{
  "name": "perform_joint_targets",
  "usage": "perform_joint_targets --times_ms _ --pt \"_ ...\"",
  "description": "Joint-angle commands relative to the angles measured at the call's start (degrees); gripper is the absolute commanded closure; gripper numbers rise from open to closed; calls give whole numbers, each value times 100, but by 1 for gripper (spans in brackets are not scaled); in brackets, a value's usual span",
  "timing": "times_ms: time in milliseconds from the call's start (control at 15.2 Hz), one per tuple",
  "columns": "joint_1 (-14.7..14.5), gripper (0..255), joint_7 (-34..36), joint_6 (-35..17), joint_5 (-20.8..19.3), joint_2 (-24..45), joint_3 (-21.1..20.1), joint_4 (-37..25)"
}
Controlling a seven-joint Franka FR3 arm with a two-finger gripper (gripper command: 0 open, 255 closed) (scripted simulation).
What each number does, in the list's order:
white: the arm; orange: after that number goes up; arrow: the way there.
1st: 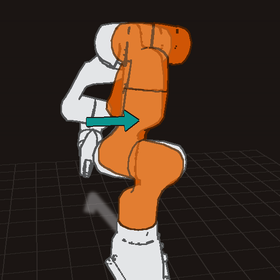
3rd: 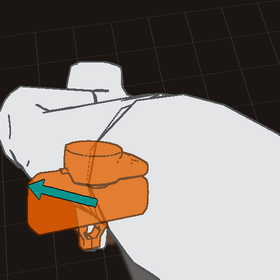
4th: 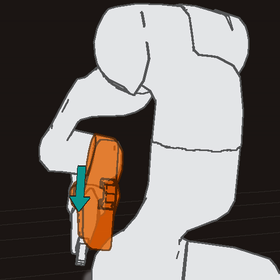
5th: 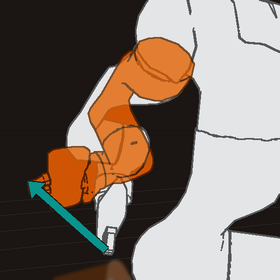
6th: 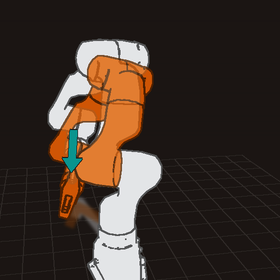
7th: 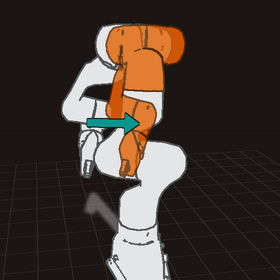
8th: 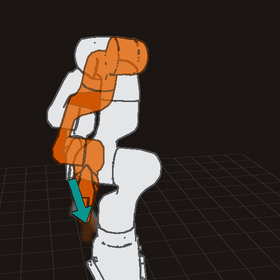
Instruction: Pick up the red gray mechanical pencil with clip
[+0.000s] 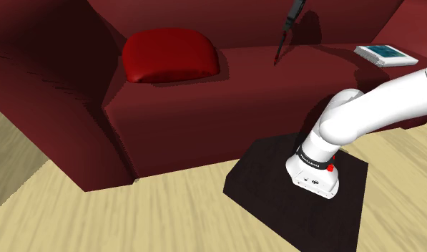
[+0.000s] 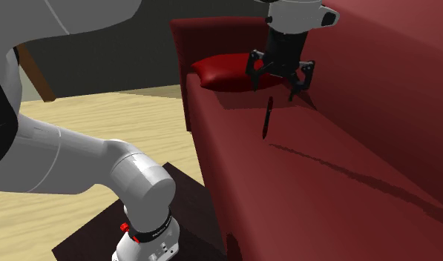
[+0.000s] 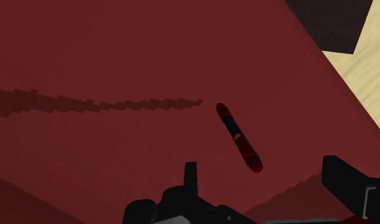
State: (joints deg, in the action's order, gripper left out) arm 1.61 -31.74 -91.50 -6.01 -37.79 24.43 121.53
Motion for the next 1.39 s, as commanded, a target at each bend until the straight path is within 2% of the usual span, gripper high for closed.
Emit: perform_joint_targets --times_ms 0,66,132,726,1320 --pt "5 0 -4 -67 -8 -13 9 78" --pt "5 0 -4 -67 -8 -12 9 78" --pt "5 255 -1 -65 -7 -15 5 78" --pt "5 255 -4 -67 -8 -12 9 78" --pt "-84 255 11 571 97 244 -36 -812"
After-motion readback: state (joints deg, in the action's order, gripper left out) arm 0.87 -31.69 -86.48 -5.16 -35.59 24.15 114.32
